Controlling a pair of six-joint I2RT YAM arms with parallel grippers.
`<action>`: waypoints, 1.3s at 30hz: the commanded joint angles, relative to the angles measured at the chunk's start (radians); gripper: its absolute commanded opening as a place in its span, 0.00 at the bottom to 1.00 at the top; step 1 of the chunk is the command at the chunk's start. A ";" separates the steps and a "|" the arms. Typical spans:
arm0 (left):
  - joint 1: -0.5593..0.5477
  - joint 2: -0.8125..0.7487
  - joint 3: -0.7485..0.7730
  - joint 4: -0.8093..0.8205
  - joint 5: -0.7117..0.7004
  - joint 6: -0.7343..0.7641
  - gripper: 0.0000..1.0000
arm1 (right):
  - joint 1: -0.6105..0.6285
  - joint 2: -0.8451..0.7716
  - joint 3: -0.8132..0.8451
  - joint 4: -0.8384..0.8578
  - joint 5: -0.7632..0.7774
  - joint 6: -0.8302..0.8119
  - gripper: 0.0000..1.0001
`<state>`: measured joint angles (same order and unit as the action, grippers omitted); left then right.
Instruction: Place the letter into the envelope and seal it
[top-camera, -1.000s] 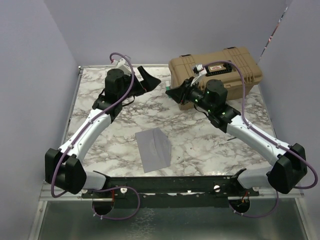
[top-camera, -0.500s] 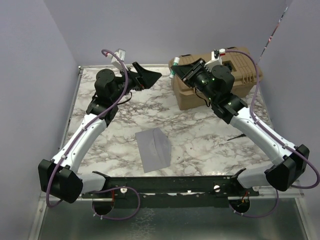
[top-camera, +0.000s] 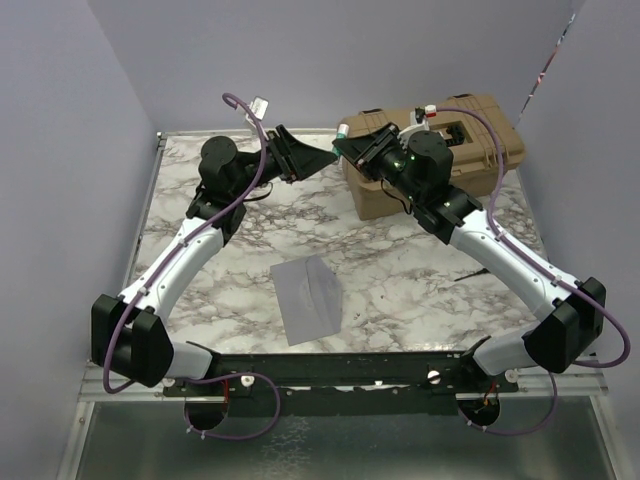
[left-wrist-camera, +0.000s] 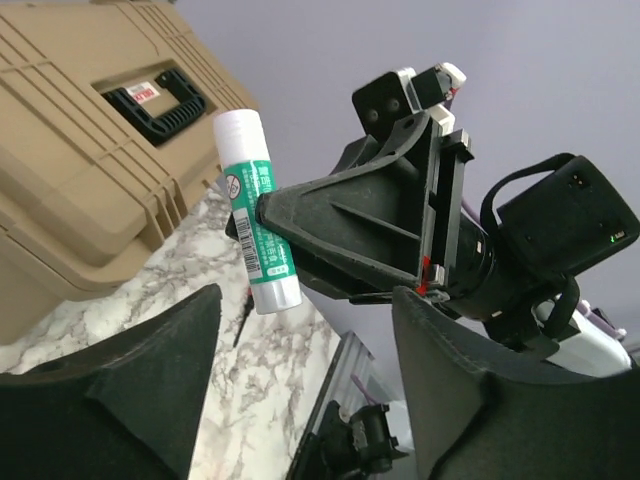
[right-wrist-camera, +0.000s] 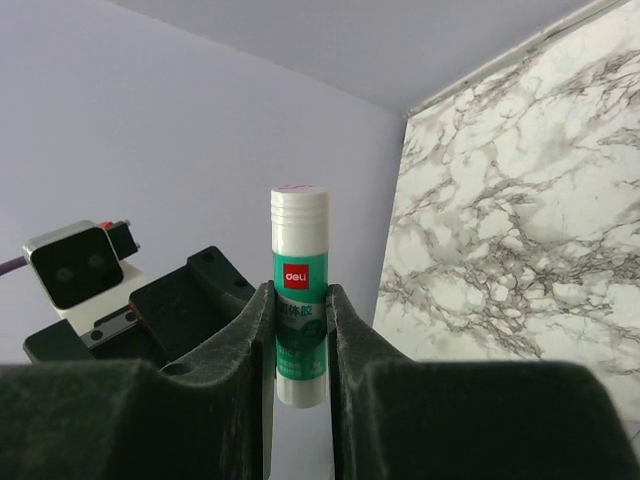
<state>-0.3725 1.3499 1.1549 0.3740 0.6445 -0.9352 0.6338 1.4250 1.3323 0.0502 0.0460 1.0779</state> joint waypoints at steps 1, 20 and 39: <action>0.000 0.027 -0.006 0.044 0.072 -0.049 0.65 | 0.005 0.001 -0.010 0.028 -0.056 0.011 0.16; -0.020 0.066 -0.008 0.106 0.194 -0.105 0.23 | 0.006 -0.015 -0.051 0.087 -0.108 0.036 0.16; -0.020 0.079 -0.015 0.081 0.179 -0.024 0.07 | 0.006 -0.028 -0.051 0.035 -0.159 0.004 0.18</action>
<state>-0.3866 1.4384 1.1469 0.4507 0.7914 -1.0172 0.6331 1.4193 1.2907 0.1043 -0.0868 1.0946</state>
